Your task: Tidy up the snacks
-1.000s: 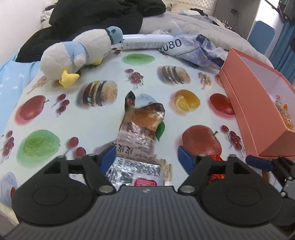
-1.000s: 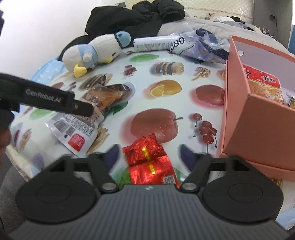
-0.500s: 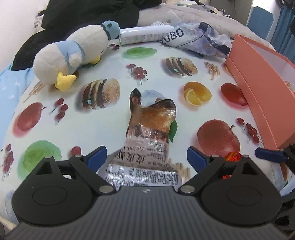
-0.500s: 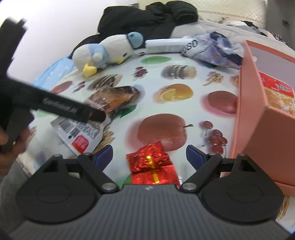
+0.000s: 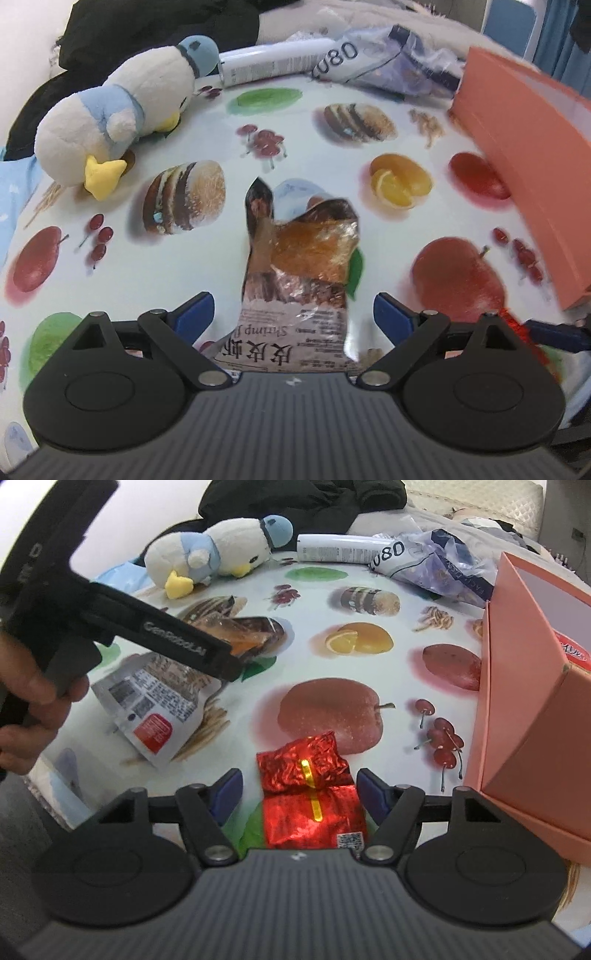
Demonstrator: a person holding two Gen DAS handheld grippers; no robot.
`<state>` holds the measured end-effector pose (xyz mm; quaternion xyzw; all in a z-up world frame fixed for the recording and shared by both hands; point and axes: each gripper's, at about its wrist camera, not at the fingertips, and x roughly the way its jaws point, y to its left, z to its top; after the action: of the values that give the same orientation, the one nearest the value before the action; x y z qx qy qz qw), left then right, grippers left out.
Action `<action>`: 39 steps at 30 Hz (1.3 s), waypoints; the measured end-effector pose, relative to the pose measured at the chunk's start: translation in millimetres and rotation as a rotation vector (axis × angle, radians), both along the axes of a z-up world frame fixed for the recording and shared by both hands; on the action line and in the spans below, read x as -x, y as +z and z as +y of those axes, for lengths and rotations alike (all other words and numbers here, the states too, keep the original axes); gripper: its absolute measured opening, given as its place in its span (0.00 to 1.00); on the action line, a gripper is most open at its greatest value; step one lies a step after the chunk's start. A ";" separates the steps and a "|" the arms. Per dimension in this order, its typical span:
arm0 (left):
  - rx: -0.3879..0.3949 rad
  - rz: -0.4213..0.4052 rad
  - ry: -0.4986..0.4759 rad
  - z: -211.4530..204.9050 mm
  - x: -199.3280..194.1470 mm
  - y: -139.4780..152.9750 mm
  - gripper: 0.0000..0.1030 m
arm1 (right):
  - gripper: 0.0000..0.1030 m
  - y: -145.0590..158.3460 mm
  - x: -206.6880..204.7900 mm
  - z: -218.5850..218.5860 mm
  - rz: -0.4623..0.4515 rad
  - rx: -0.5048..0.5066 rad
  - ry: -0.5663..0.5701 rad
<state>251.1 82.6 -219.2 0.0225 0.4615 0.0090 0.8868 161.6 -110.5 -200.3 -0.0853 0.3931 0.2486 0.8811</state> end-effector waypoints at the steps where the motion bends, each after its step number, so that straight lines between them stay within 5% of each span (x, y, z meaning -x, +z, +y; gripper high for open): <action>1: -0.017 -0.003 0.002 -0.9 -0.2 -2.6 0.92 | 0.65 0.0 0.7 1.1 -0.008 0.009 -0.002; 5: -0.032 -0.011 0.019 0.2 0.9 -10.7 0.89 | 0.57 0.2 -0.3 2.7 -0.019 0.014 -0.013; 15: 0.016 -0.015 0.065 6.9 13.0 1.4 0.59 | 0.57 9.1 -3.7 -6.0 -0.039 -0.003 -0.082; 39: 0.200 -0.106 0.155 -10.5 98.7 93.8 0.56 | 0.56 80.9 18.5 -52.7 -0.058 -0.137 -0.190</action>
<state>152.5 72.1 -125.4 -0.1021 0.4130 0.0327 0.9044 143.0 -163.2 -119.3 0.0055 0.3559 0.1874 0.9155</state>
